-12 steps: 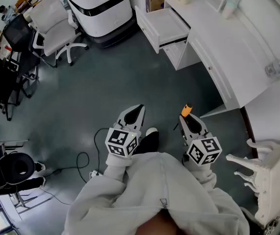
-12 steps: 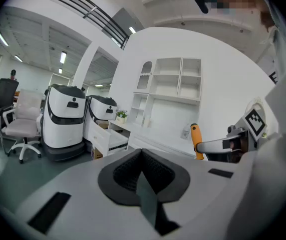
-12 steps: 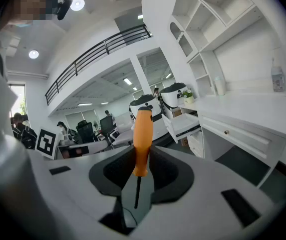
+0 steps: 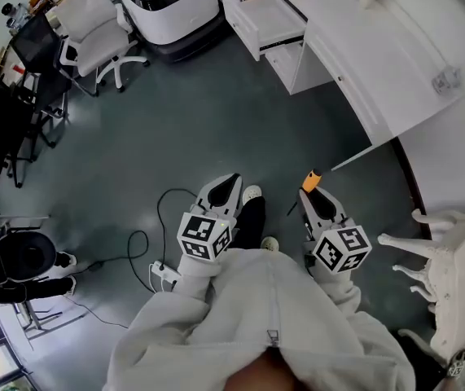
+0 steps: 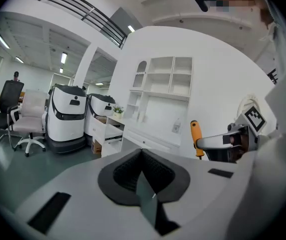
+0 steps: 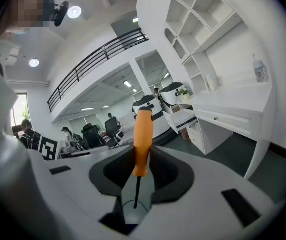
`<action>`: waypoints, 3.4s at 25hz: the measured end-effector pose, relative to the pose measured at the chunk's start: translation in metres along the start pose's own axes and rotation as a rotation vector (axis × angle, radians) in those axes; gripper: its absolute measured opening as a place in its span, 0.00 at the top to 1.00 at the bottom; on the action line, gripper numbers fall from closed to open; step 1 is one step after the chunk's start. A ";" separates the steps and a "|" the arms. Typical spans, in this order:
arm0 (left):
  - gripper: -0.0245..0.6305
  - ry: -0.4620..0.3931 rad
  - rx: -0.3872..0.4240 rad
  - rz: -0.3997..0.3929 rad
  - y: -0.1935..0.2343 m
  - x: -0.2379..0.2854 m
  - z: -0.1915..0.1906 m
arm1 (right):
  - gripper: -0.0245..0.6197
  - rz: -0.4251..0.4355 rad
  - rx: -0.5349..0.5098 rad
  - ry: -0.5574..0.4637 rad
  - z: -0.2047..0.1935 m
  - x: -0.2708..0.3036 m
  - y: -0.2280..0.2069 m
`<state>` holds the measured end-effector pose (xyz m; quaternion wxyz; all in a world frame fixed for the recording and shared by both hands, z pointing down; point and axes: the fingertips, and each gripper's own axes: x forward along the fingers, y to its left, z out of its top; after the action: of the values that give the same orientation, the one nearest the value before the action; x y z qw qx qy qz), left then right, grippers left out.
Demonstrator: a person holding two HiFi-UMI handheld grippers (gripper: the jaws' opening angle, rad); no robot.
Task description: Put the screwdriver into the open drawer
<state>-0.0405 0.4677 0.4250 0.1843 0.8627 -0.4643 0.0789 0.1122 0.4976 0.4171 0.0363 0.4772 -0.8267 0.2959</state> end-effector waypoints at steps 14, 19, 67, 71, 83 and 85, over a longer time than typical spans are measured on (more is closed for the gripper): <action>0.94 -0.014 0.013 0.013 -0.031 -0.042 -0.023 | 0.80 0.018 -0.002 0.001 -0.032 -0.037 0.018; 0.94 -0.027 0.021 0.015 -0.028 -0.032 -0.016 | 0.80 0.008 -0.008 -0.011 -0.023 -0.032 0.009; 0.94 -0.023 0.056 -0.053 0.158 0.164 0.112 | 0.80 -0.072 -0.023 -0.022 0.133 0.218 -0.064; 0.94 -0.006 0.044 -0.056 0.159 0.164 0.104 | 0.80 -0.079 -0.025 -0.009 0.126 0.218 -0.064; 0.94 -0.015 0.045 -0.024 0.180 0.200 0.119 | 0.80 -0.050 -0.037 0.004 0.149 0.255 -0.088; 0.94 -0.016 0.047 -0.019 0.187 0.210 0.125 | 0.80 -0.044 -0.040 0.005 0.156 0.267 -0.093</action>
<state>-0.0831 0.1635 0.4205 0.1610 0.8717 -0.4557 0.0811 0.0775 0.1769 0.4220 0.0545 0.4937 -0.8217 0.2796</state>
